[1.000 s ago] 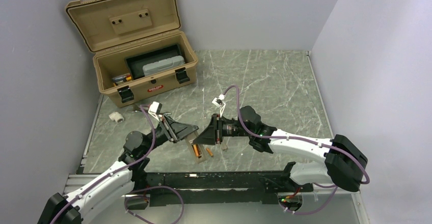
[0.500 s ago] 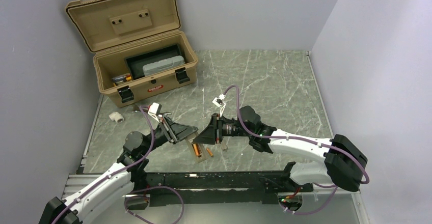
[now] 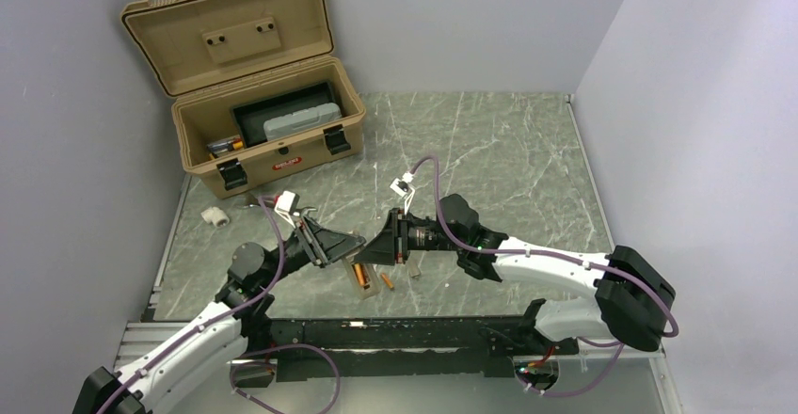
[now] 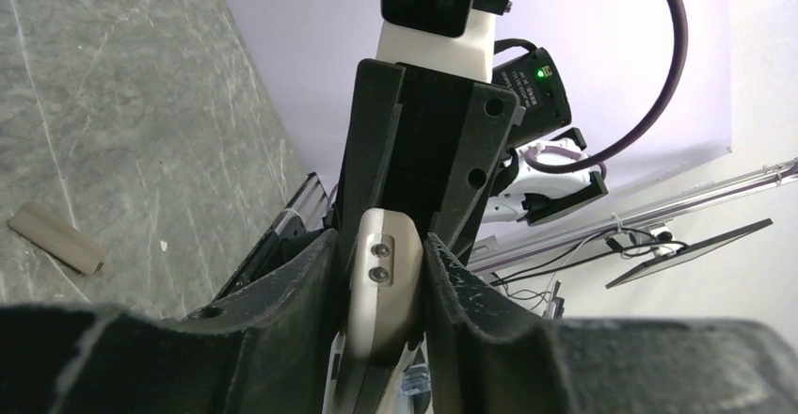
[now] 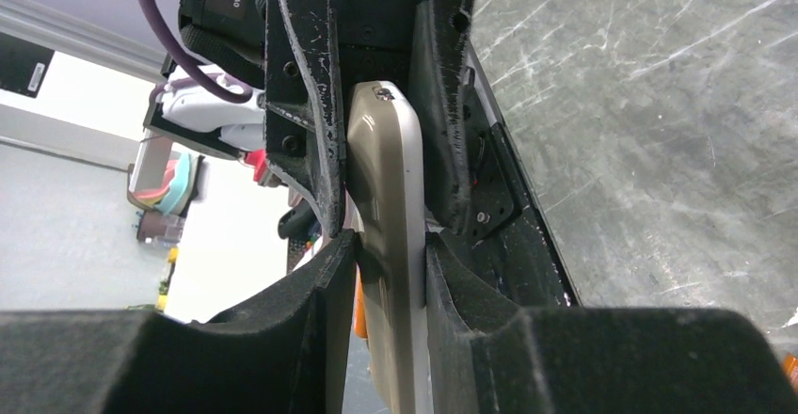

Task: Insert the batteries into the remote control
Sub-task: Load the battery into the remote control.

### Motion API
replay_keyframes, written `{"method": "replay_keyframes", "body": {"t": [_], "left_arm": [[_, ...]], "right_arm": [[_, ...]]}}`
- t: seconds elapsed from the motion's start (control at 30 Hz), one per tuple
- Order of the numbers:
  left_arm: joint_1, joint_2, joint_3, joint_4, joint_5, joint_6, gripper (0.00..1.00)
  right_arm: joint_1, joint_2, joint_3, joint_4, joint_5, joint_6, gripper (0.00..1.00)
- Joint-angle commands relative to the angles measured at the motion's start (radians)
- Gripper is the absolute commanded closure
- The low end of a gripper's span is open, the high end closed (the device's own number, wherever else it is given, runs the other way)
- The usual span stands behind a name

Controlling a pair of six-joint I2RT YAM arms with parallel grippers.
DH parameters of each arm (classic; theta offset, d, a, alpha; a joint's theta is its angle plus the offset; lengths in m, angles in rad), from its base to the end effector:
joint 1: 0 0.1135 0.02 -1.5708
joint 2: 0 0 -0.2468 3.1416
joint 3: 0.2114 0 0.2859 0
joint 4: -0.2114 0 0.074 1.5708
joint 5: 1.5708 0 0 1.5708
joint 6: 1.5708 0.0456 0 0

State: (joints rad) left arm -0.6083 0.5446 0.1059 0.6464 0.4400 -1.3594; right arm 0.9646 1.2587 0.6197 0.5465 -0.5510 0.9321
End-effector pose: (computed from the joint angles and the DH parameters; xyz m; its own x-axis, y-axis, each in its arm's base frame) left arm 0.1532 -0.1304 0.2007 -0.8044 -0.5178 -0.2912 0.3457 -0.0094 -0.9383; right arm 0.1608 0.2739 0.2194 -0.8320 0.0005 -0.5548 -0.5522 0.0949 0.8283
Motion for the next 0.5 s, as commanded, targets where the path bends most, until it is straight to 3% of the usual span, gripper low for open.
{"method": "replay_keyframes", "body": {"t": [0.0, 0.17, 0.27, 0.33, 0.4, 0.47], "left_arm": [[-0.001, -0.016, 0.012, -0.004, 0.013, 0.028, 0.63], [0.0, -0.024, 0.009, -0.011, 0.008, 0.026, 0.8], [-0.001, -0.027, 0.01, -0.017, 0.008, 0.026, 0.99], [-0.001, -0.03, 0.013, -0.03, 0.006, 0.03, 1.0], [-0.001, -0.034, 0.02, -0.056, 0.0, 0.039, 1.0], [-0.001, -0.039, 0.023, -0.077, -0.008, 0.049, 1.0]], "right_arm": [[0.0, -0.006, 0.045, 0.074, 0.007, 0.015, 1.0], [-0.001, -0.009, 0.044, 0.067, 0.02, 0.004, 1.0], [-0.001, -0.013, 0.044, 0.061, 0.021, -0.012, 1.0], [-0.001, -0.016, 0.053, 0.043, 0.021, -0.029, 0.86], [-0.001, -0.023, 0.067, 0.011, 0.021, -0.056, 0.65], [-0.002, -0.037, 0.081, -0.033, 0.028, -0.09, 0.52]]}}
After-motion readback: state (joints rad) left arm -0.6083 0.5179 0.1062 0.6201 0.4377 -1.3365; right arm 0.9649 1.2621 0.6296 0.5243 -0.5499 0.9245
